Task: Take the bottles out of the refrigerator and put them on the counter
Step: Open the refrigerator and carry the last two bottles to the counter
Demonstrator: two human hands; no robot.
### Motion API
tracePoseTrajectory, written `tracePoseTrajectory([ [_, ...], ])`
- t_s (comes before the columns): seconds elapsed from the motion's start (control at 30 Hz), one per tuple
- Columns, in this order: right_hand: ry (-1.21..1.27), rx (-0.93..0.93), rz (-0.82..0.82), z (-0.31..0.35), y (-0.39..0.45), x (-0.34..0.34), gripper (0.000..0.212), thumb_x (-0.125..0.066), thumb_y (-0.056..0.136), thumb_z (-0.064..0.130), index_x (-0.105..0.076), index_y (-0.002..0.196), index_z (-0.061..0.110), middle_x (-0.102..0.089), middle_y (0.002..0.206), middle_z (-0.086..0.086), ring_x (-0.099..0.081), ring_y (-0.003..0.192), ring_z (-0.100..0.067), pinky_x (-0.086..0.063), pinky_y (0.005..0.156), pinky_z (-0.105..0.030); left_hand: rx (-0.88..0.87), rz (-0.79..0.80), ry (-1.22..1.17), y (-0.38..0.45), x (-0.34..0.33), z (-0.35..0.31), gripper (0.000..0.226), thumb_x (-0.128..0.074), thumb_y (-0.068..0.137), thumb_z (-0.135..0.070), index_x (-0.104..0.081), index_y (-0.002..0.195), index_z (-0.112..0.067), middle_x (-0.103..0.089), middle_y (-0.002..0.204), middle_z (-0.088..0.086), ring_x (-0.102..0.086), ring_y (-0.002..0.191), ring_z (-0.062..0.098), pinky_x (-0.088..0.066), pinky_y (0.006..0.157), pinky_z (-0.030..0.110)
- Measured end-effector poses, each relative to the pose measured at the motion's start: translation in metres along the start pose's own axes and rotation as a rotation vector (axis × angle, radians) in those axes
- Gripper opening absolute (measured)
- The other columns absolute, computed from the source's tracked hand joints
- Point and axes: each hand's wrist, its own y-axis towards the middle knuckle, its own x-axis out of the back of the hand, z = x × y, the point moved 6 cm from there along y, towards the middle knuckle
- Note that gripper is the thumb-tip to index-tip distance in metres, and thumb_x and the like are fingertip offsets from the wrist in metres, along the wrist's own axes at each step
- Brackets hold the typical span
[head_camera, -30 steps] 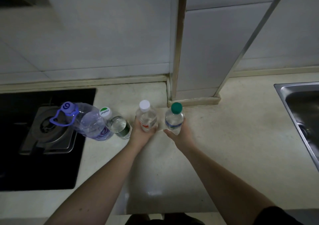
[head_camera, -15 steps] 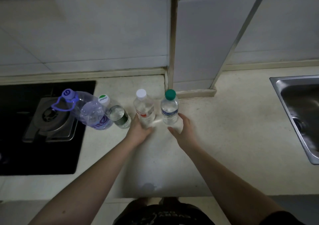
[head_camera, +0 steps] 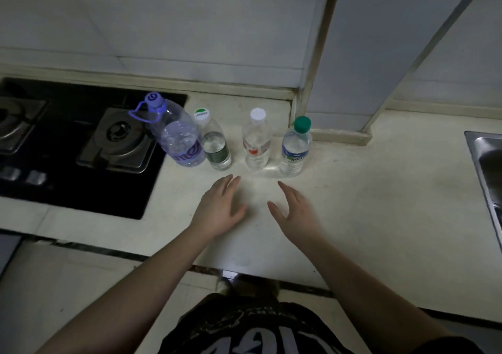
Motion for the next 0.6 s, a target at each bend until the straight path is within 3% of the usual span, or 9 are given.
tracePoseTrajectory([
  [0.23, -0.044, 0.201, 0.072, 0.053, -0.004, -0.038, 0.068, -0.057, 0.094, 0.048, -0.034, 0.151, 0.020, -0.036, 0.156, 0.002, -0.029, 0.145, -0.014, -0.024, 0.119, -0.034, 0.114, -0.074, -0.004, -0.051, 0.015, 0.043, 0.078, -0.063, 0.086, -0.043, -0.032, 0.150, -0.011, -0.036, 0.153, 0.013, -0.033, 0.142, 0.028, -0.037, 0.110, 0.045],
  [0.47, -0.077, 0.320, 0.200, 0.112, -0.029, -0.097, 0.081, -0.045, 0.089, 0.066, -0.018, 0.155, 0.027, -0.025, 0.161, 0.003, -0.022, 0.148, -0.013, -0.025, 0.119, -0.040, 0.257, -0.213, -0.081, -0.123, 0.042, 0.085, 0.084, -0.064, 0.086, -0.045, -0.026, 0.153, -0.012, -0.031, 0.157, 0.012, -0.027, 0.145, 0.028, -0.031, 0.115, 0.046],
  [0.6, -0.069, 0.407, 0.239, 0.157, -0.059, -0.132, 0.079, -0.055, 0.091, 0.055, -0.024, 0.154, 0.020, -0.031, 0.158, -0.003, -0.028, 0.146, -0.017, -0.029, 0.117, -0.043, 0.360, -0.282, -0.110, -0.185, 0.056, 0.113, 0.086, -0.065, 0.085, -0.046, -0.025, 0.153, -0.013, -0.027, 0.158, 0.014, -0.025, 0.146, 0.028, -0.028, 0.117, 0.047],
])
